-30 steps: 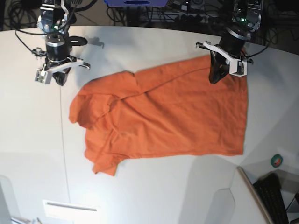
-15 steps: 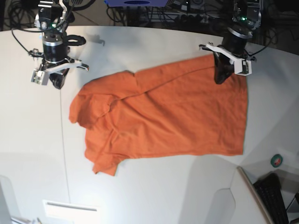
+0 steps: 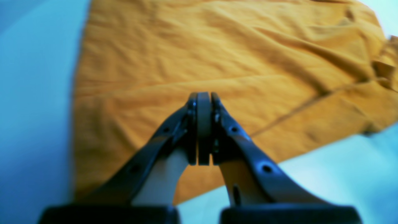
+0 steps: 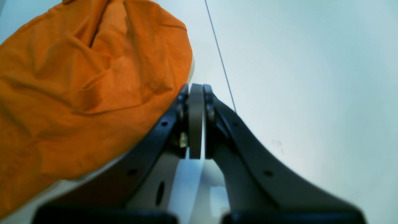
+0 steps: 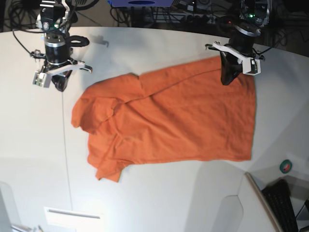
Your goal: Layout the t-shirt on the table in an organized manner, then fold the t-shirt properly
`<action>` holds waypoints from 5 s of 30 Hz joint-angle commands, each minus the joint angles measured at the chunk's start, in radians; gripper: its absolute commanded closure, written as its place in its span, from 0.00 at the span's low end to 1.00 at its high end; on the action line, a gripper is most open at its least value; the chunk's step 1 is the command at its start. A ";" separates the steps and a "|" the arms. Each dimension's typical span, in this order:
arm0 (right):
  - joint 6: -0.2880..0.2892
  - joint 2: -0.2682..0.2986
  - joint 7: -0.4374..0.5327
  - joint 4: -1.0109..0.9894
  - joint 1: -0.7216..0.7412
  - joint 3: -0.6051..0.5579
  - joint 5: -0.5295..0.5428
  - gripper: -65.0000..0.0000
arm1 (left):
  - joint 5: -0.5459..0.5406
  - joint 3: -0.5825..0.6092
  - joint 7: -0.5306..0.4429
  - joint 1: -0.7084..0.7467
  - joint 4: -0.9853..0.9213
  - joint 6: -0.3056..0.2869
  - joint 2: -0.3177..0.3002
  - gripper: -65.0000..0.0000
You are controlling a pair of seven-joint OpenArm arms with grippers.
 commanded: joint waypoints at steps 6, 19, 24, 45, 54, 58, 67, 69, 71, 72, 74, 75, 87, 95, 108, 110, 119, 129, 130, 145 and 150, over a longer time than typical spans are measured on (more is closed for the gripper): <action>0.005 0.000 0.024 0.020 -0.004 -0.001 0.002 1.00 | -0.009 -0.006 -0.028 0.004 0.016 0.003 0.001 1.00; 0.005 0.000 0.024 0.018 -0.002 -0.034 0.002 1.00 | -0.003 -0.007 0.030 -0.002 0.022 0.003 0.079 1.00; 0.005 -0.002 0.024 0.017 0.005 -0.036 0.002 1.00 | -0.009 -0.007 0.084 -0.005 0.040 0.003 0.079 1.00; 0.005 0.000 0.024 0.015 0.025 -0.056 0.002 1.00 | -0.001 -0.014 0.168 0.016 0.163 0.003 0.098 1.00; 0.005 0.006 0.024 -0.008 0.048 -0.050 0.002 1.00 | -0.001 -0.007 0.171 -0.007 0.163 0.003 0.099 1.00; 0.005 0.006 0.024 -0.042 0.070 -0.054 0.002 1.00 | -0.001 -0.018 0.171 -0.007 0.163 0.003 0.096 1.00; 0.005 0.002 0.024 -0.042 0.116 -0.056 0.002 1.00 | -0.001 -0.020 0.171 0.004 0.162 0.003 0.093 1.00; 0.005 0.000 0.024 -0.042 0.116 -0.056 0.000 1.00 | -0.009 -0.020 0.171 0.011 0.163 0.003 0.093 1.00; 0.005 0.000 0.024 -0.042 0.116 -0.056 0.000 1.00 | -0.009 -0.020 0.171 0.022 0.162 0.003 0.093 1.00; 0.005 0.000 0.024 -0.042 0.116 -0.056 0.000 1.00 | -0.009 -0.020 0.171 0.024 0.162 0.003 0.093 1.00; 0.005 0.000 0.024 -0.042 0.116 -0.056 0.000 1.00 | -0.009 -0.020 0.173 0.025 0.162 0.003 0.093 1.00; 0.005 0.000 0.024 -0.042 0.116 -0.056 0.000 1.00 | -0.009 -0.020 0.173 0.025 0.160 0.003 0.093 1.00; 0.005 0.002 0.024 -0.040 0.102 -0.056 0.000 1.00 | -0.009 -0.020 0.173 0.027 0.134 0.003 0.095 1.00; 0.005 0.002 0.024 -0.035 0.102 -0.056 0.000 1.00 | -0.009 -0.020 0.173 0.041 0.142 0.003 0.093 0.93; 0.005 0.006 0.024 -0.035 0.102 -0.056 -0.003 1.00 | -0.010 -0.130 0.171 0.041 0.134 0.003 0.101 0.46; 0.005 0.006 0.024 -0.035 0.104 -0.056 -0.003 1.00 | -0.010 -0.153 0.171 0.042 0.132 0.001 0.101 0.43; 0.005 0.006 -0.019 -0.032 0.128 -0.058 -0.003 1.00 | -0.012 -0.156 0.171 0.060 0.132 0.000 0.107 0.43; 0.009 0.006 -0.107 0.040 0.147 -0.058 -0.003 1.00 | -0.012 -0.158 0.171 0.053 0.132 0.000 0.124 0.44; 0.009 0.006 -0.107 0.040 0.147 -0.058 -0.003 1.00 | -0.012 -0.158 0.171 0.053 0.132 0.000 0.124 0.44; 0.010 0.043 -0.013 0.035 0.119 -0.058 -0.003 1.00 | -0.012 -0.156 0.173 0.030 0.117 0.000 0.128 1.00; 0.010 0.087 0.108 -0.029 0.137 -0.160 -0.004 1.00 | -0.012 -0.167 0.173 0.039 0.117 0.000 0.130 1.00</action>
